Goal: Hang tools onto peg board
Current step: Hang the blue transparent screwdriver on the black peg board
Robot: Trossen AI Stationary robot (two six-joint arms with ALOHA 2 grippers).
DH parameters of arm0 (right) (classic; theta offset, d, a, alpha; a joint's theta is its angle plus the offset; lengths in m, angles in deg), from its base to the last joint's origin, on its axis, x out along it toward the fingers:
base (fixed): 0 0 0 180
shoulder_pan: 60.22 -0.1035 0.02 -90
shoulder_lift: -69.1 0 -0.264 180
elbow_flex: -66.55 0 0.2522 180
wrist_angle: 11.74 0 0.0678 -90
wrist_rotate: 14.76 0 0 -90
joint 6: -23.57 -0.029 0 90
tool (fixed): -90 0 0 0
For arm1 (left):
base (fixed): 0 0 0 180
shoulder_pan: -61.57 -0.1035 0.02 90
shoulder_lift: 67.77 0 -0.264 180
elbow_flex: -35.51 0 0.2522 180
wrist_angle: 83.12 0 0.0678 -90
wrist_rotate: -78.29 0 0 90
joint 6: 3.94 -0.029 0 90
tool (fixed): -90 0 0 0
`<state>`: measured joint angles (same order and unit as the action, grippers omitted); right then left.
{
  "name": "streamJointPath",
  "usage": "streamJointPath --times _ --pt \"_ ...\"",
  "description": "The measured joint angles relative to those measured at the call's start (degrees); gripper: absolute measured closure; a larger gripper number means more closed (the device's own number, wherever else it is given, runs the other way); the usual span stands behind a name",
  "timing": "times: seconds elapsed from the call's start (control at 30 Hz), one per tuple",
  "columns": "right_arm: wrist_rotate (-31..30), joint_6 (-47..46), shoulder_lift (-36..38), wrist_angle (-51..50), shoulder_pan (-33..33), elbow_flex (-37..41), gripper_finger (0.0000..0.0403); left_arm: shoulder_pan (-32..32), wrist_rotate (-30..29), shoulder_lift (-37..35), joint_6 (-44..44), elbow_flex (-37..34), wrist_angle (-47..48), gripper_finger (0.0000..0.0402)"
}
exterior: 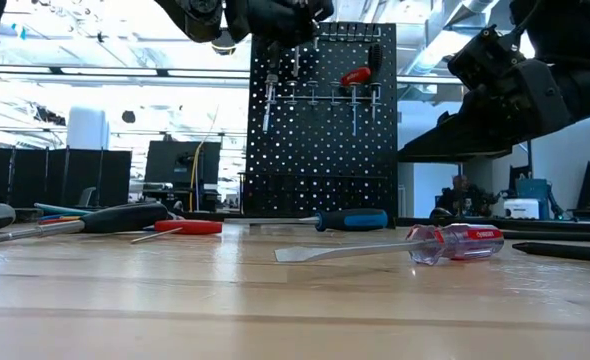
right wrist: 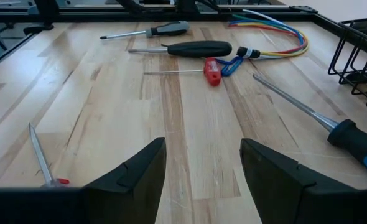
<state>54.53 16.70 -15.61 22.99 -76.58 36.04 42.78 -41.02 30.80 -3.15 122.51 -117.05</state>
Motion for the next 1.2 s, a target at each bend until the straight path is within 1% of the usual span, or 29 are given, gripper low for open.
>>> streamJointPath --times 0.47,0.6,0.9,1.07,1.2 --pt "0.02 -0.11 0.00 0.02 0.00 0.00 0.0188 -1.49 0.05 -0.11 1.94 0.00 4.55 0.0396" --pt "0.02 -0.11 0.00 0.02 0.00 0.00 0.0188 -1.46 0.08 -0.11 4.12 0.00 4.91 0.0390" --pt "0.04 -0.11 0.00 0.00 0.00 0.00 0.0188 -1.47 0.07 -0.15 8.51 0.00 8.99 0.0356" --pt "0.04 -0.11 0.00 -0.04 0.00 0.00 0.0188 -1.12 0.05 -0.15 8.91 0.00 10.26 0.0336" --pt "0.04 -0.11 0.00 -0.15 0.00 0.00 0.0188 -0.57 0.05 -0.15 7.86 0.00 11.01 0.0309"
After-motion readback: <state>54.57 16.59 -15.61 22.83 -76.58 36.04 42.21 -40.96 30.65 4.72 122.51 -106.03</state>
